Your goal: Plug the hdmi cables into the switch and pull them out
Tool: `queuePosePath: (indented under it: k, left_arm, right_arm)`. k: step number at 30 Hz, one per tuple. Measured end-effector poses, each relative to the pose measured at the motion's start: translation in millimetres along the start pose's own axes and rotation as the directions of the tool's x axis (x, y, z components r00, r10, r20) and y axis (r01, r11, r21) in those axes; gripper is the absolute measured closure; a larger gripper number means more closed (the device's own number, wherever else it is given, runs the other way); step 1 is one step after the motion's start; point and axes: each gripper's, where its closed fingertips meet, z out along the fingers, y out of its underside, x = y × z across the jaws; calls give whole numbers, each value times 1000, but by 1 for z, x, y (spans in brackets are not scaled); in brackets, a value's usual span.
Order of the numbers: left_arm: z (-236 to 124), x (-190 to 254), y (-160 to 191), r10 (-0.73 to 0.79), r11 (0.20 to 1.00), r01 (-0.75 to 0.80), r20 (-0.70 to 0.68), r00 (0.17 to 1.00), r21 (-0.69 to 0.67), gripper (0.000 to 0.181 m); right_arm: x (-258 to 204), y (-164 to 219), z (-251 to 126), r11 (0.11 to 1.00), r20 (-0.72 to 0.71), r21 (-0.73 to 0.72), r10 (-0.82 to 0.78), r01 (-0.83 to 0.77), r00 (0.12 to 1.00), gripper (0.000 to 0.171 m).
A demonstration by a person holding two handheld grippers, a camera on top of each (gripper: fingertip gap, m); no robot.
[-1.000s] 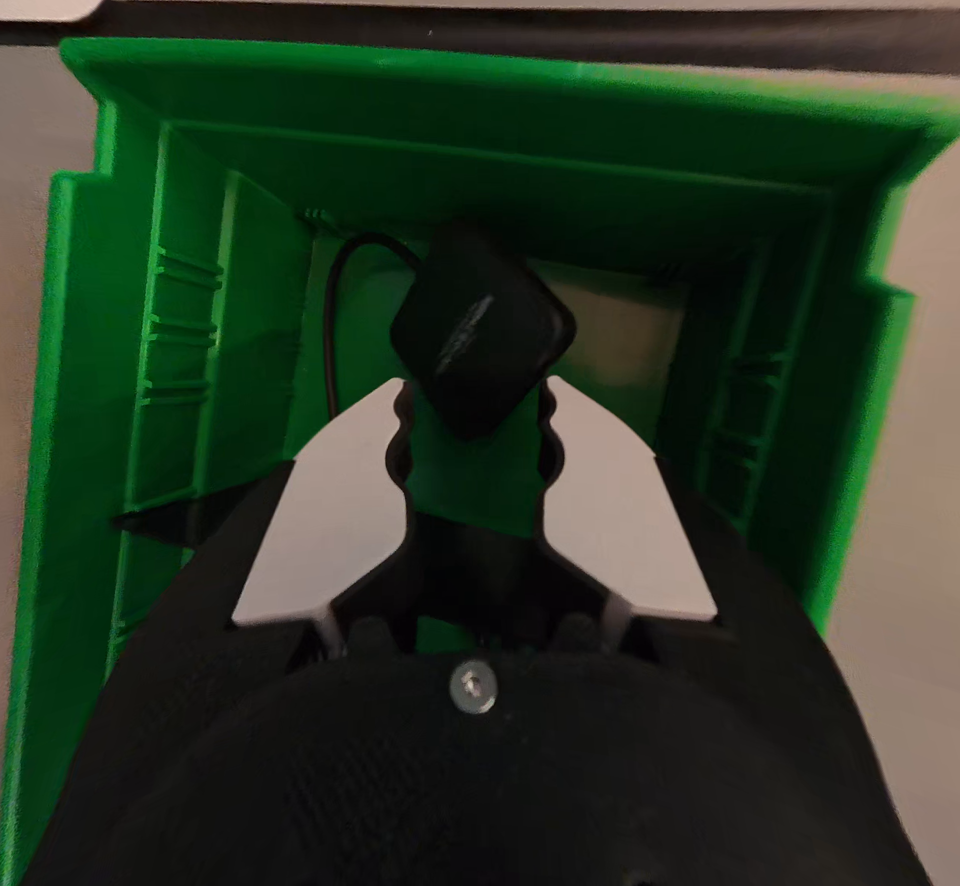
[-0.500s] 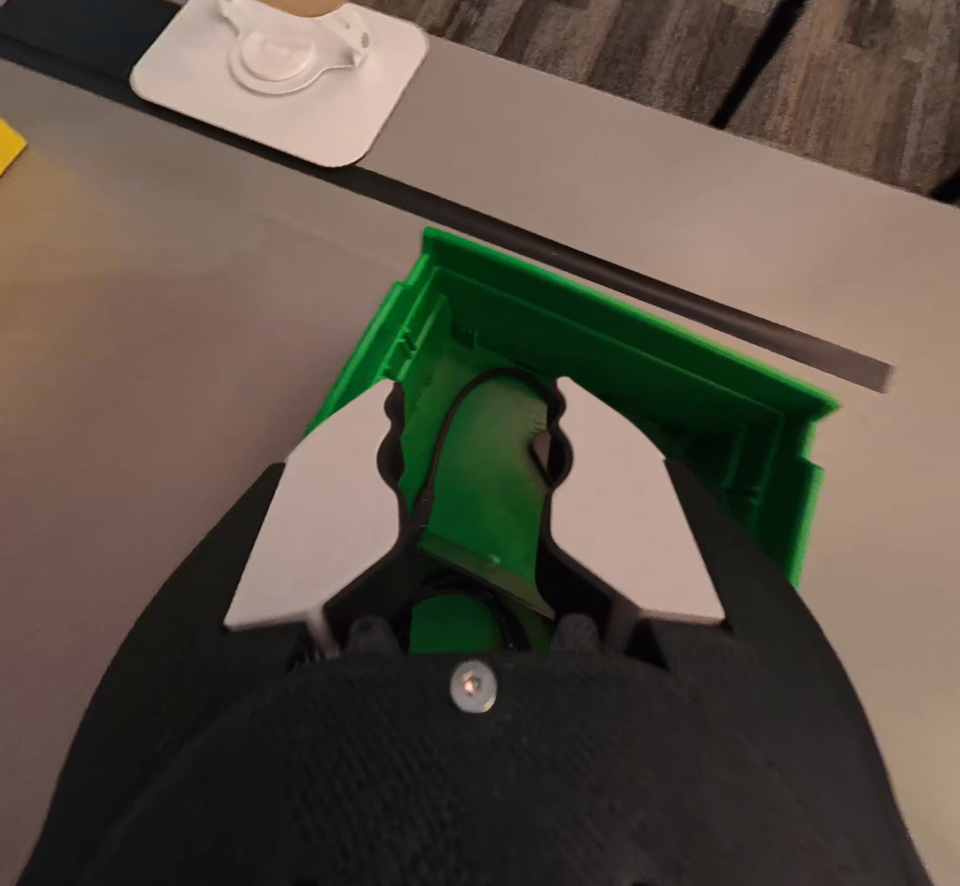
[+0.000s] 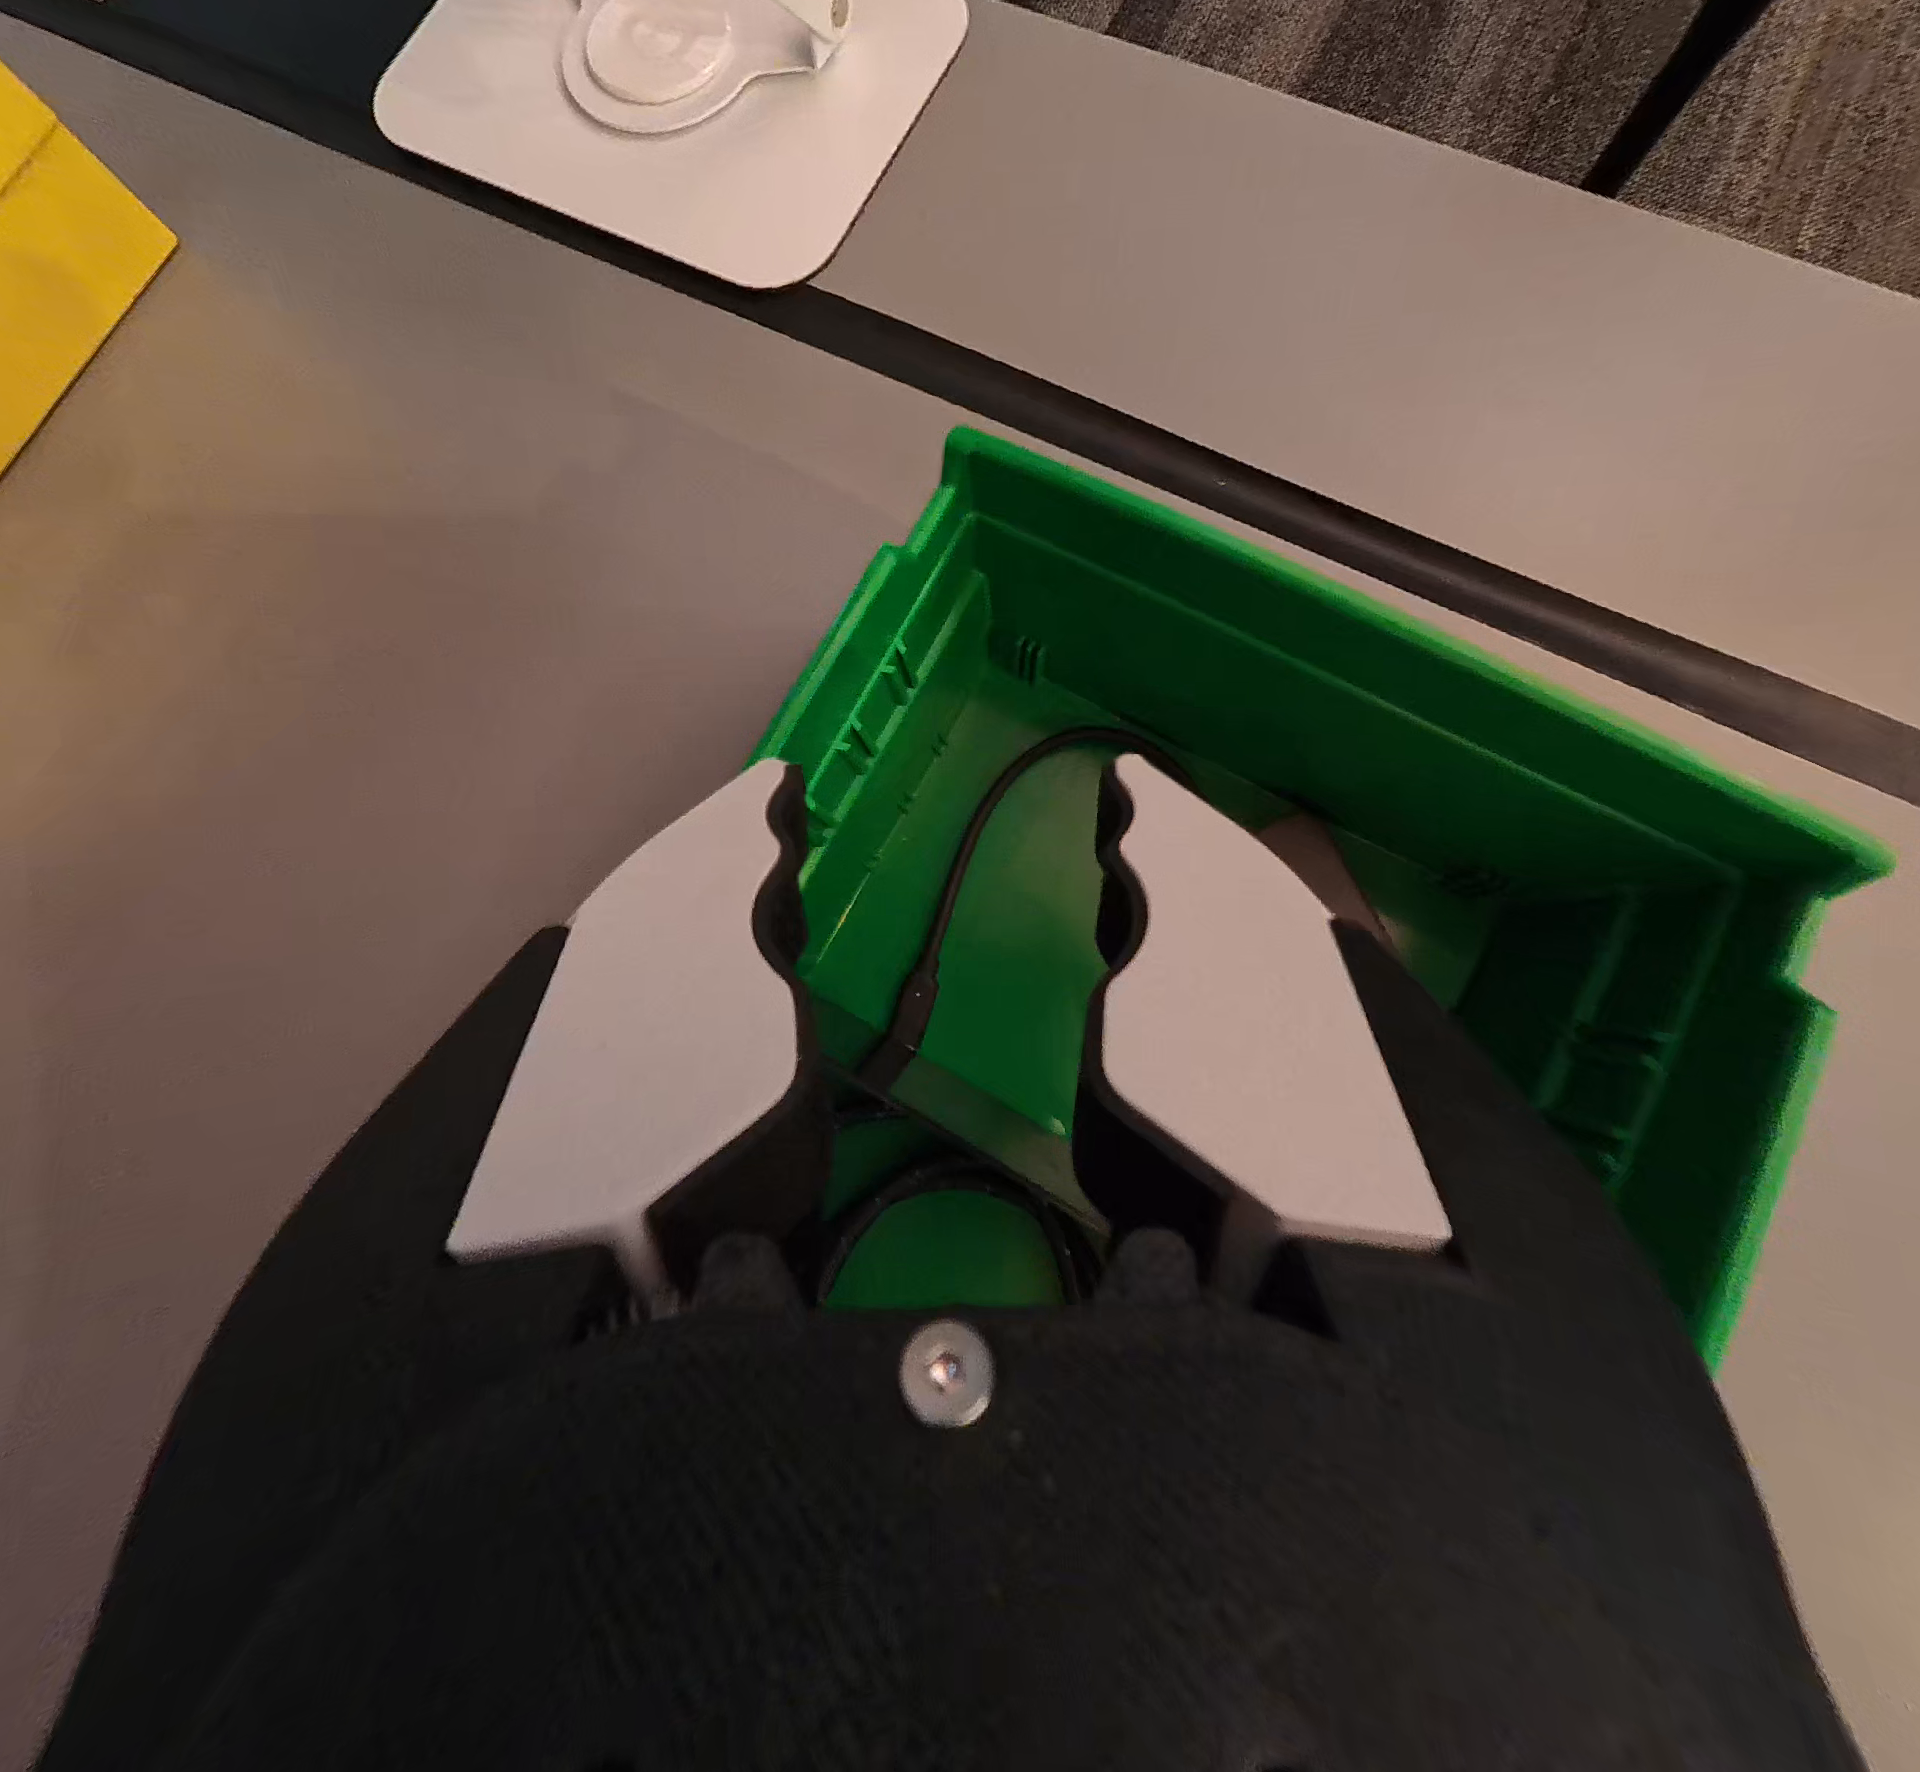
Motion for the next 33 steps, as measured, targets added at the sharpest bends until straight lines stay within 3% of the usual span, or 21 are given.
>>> queuePosePath:
  k: [3, 6, 12, 17, 21, 26, 33]
  left_arm:
    - [1, 12, 1, -20, 1000, 17, -135, 991, -26, 149]
    - [-7, 16, -2, 9, 1000, -6, -122, 993, 18, 153]
    - [-70, 28, -35, 86, 972, -120, 170, 982, 204, 158]
    - [-126, 61, -75, 127, 929, -283, 515, 848, 238, 158]
    - [-151, 107, -125, 151, 852, -455, 709, 688, 260, 159]
    - [-154, 169, -188, 133, 729, -601, 794, 593, 328, 159]
    - [-144, 243, -250, 162, 507, -721, 770, 618, 472, 159]
  right_arm:
    - [-5, 2, 6, 1000, 16, -20, -20, 20, 1000, 118]
    - [-8, 3, 9, 999, 15, -29, -41, 42, 999, 119]
    - [-19, -10, 5, 996, 27, 29, -89, 89, 996, 123]
    - [-27, -42, -18, 963, -65, 195, -175, 184, 982, 127]
    - [-84, -84, -55, 821, -58, 470, -339, 325, 939, 127]
    - [-175, -95, -101, 600, -14, 673, -575, 433, 818, 127]
    - [-210, -86, -107, 459, -53, 728, -703, 510, 709, 125]
